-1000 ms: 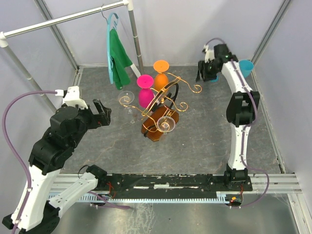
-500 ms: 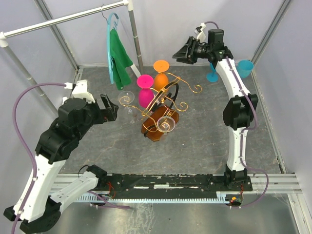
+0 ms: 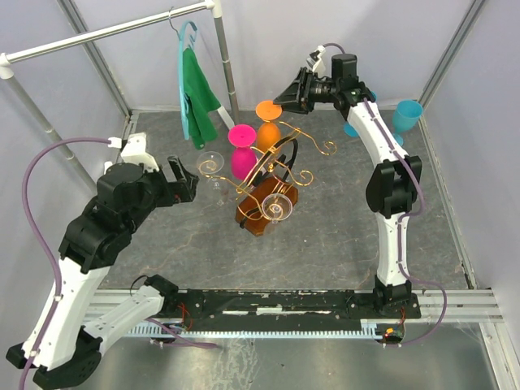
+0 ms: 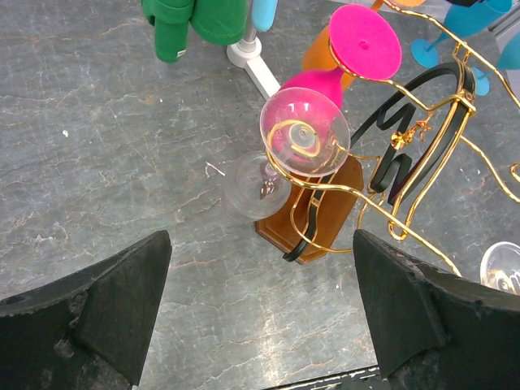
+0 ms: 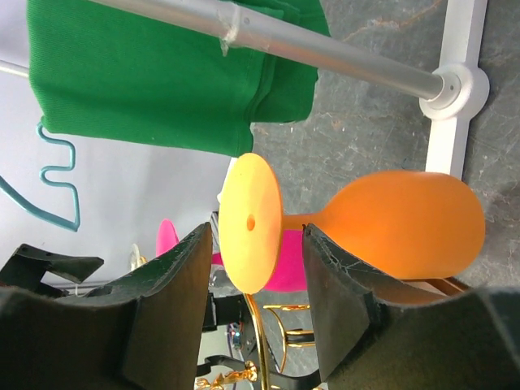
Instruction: Take the wine glass off the wine glass rack
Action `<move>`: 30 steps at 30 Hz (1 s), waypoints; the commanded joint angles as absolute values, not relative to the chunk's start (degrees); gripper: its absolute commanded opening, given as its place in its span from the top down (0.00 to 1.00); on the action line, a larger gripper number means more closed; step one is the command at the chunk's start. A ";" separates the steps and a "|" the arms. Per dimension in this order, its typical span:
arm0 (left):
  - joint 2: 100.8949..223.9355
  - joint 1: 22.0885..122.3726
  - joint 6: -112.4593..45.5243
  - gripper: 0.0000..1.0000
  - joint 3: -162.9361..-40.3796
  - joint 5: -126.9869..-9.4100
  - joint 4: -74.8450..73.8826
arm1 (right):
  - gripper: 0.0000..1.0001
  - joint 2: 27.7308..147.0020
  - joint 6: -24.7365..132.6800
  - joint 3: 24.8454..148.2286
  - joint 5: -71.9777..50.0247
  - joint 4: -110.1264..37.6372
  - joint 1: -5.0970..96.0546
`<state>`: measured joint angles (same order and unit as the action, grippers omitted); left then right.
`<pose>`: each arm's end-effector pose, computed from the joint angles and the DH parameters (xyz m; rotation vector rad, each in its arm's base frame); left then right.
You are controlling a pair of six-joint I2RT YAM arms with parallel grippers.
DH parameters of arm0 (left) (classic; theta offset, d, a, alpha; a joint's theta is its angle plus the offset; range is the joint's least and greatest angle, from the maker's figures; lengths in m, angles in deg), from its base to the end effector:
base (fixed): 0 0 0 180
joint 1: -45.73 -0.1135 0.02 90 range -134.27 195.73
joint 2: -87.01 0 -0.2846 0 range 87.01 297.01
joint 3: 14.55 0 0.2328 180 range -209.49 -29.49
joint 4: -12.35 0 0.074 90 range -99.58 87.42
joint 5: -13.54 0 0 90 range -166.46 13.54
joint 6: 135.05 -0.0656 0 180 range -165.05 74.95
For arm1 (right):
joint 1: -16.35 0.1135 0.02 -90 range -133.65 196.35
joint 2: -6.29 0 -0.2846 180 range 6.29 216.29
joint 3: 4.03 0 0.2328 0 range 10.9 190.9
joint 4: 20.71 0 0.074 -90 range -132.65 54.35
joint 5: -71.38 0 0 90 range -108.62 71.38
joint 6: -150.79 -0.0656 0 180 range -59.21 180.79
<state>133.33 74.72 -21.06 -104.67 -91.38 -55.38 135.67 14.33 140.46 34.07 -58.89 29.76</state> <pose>0.1106 -0.0420 0.4247 -0.0822 1.9879 -0.3427 0.5034 0.1737 0.3496 -0.0600 2.1481 1.5501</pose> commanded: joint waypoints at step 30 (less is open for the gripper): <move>130.24 74.66 -19.91 0.01 -106.34 -92.93 -55.17 | 0.89 127.96 9.33 131.36 36.30 -47.91 29.43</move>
